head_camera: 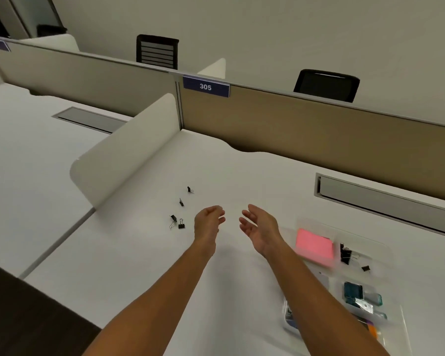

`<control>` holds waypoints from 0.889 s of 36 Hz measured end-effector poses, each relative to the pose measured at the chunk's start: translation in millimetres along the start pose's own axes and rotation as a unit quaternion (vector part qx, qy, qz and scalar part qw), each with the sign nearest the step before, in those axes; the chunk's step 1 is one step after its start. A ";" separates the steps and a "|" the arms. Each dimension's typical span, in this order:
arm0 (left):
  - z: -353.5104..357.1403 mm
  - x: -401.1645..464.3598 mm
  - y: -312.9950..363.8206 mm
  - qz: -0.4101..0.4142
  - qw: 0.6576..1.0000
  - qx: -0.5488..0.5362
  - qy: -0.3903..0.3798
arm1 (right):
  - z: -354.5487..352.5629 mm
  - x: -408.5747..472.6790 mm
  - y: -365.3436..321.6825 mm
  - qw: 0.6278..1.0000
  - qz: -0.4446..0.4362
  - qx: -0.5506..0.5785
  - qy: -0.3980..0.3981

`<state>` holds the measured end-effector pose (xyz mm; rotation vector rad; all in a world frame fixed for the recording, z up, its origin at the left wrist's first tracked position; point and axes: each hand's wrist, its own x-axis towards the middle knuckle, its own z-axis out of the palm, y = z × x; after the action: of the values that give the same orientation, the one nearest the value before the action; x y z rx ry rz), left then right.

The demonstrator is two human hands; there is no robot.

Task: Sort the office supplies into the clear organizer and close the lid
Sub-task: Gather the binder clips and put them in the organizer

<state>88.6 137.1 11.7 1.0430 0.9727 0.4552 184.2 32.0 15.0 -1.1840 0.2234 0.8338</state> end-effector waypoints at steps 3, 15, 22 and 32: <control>-18.4 9.5 -1.6 0.037 0.997 0.037 0.048 | 15.3 10.0 7.6 0.998 -0.011 -0.062 -0.007; -91.8 54.8 -17.2 0.131 0.966 0.217 0.058 | 70.4 51.8 55.5 0.935 -0.053 -0.349 -0.034; -116.7 80.2 -29.3 0.177 0.918 0.344 0.090 | 86.8 69.7 81.9 0.859 -0.100 -0.499 -0.051; -133.8 110.0 -43.9 0.185 0.872 0.447 0.081 | 107.7 89.6 98.8 0.746 -0.153 -0.646 -0.052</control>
<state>28.0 264.6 -97.8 2.0842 1.1626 0.4060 151.2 180.2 -64.5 -2.3701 -0.7858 0.7127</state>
